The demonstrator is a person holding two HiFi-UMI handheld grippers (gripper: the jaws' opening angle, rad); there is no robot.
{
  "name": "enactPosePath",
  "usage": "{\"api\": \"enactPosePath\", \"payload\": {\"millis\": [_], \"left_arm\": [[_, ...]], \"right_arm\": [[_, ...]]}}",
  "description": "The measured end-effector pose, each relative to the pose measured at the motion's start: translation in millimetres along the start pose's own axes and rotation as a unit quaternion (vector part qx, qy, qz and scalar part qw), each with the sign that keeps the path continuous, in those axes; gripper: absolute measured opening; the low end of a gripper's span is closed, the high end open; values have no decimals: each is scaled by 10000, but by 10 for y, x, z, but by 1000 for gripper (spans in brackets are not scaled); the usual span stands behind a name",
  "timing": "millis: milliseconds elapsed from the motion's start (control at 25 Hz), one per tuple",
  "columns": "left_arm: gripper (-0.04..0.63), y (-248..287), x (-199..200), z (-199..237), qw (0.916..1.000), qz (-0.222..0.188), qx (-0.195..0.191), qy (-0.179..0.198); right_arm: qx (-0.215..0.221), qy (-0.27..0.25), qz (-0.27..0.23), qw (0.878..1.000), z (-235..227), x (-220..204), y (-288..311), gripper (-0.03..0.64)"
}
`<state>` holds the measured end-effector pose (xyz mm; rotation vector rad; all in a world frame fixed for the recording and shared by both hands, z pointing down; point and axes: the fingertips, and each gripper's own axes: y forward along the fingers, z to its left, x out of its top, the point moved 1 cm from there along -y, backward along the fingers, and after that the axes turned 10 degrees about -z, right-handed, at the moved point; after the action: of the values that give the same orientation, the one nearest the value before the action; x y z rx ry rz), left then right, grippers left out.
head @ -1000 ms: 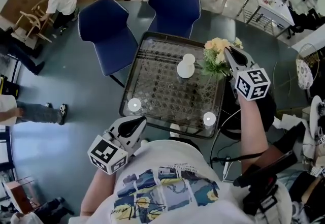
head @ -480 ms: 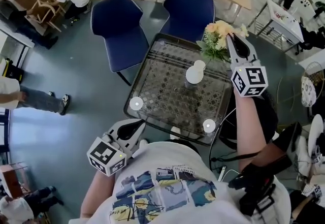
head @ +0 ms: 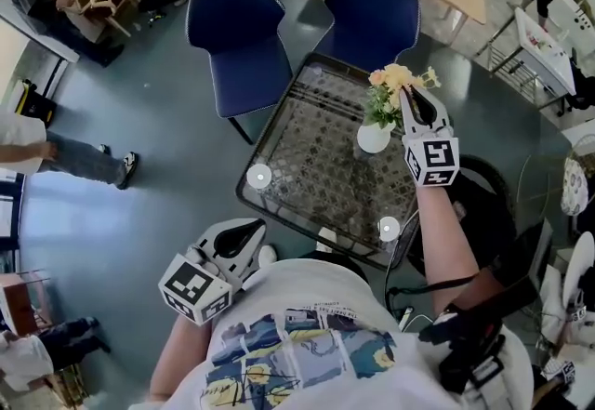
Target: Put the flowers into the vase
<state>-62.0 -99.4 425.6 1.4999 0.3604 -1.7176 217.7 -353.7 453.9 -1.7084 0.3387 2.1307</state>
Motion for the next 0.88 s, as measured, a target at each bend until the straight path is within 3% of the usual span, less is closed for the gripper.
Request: {"api": "enactPosePath", "payload": {"millis": [440,640,880], "left_arm": [[9,-92,84,-5,9999,32,-87,-76],[9,-182,73,27,9995,-54,-315,-25],[9,-353,116,31,9965,-174,-817,88]], "right_arm": [[-19,119,546,9984,151,-478,-88,52],[-96,66,570,9983,207,-304,-135,86],[-406,-131,459,9980,311,189,-410,86]]}}
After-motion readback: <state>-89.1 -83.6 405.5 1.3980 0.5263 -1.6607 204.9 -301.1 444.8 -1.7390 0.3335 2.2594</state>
